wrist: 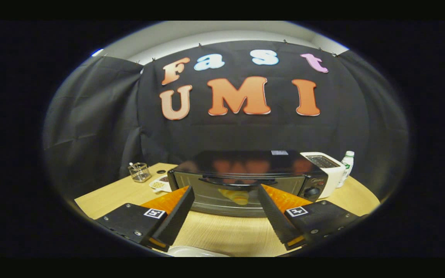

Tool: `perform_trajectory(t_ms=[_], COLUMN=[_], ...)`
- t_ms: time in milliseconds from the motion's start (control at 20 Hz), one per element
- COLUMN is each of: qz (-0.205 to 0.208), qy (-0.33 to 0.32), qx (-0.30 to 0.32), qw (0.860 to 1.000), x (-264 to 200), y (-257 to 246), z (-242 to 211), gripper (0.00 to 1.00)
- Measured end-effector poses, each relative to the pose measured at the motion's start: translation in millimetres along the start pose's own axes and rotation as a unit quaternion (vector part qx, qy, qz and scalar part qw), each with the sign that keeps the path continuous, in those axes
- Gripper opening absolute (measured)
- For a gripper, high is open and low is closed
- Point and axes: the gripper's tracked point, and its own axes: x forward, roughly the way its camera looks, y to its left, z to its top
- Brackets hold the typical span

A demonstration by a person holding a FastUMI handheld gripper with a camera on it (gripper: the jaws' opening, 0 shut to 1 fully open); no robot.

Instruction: Open the toaster oven, put the food inside, and close the toaster oven door.

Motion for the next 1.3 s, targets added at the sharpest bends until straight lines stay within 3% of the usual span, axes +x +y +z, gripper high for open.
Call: perform_trajectory(t_ms=[200,450,900,1300], qz=[-0.006,-0.033,-0.081,-0.098], qy=[-0.075,-0.125,-0.176,-0.172], qx=[-0.016,-0.031,-0.064,-0.065], qw=[0.997,0.991,0.979,0.978], x=[-38,-76,-123,-130], y=[-11,-31,-57,-63], z=[44,67,86,76], gripper=[0.98,0.97,0.97,0.98])
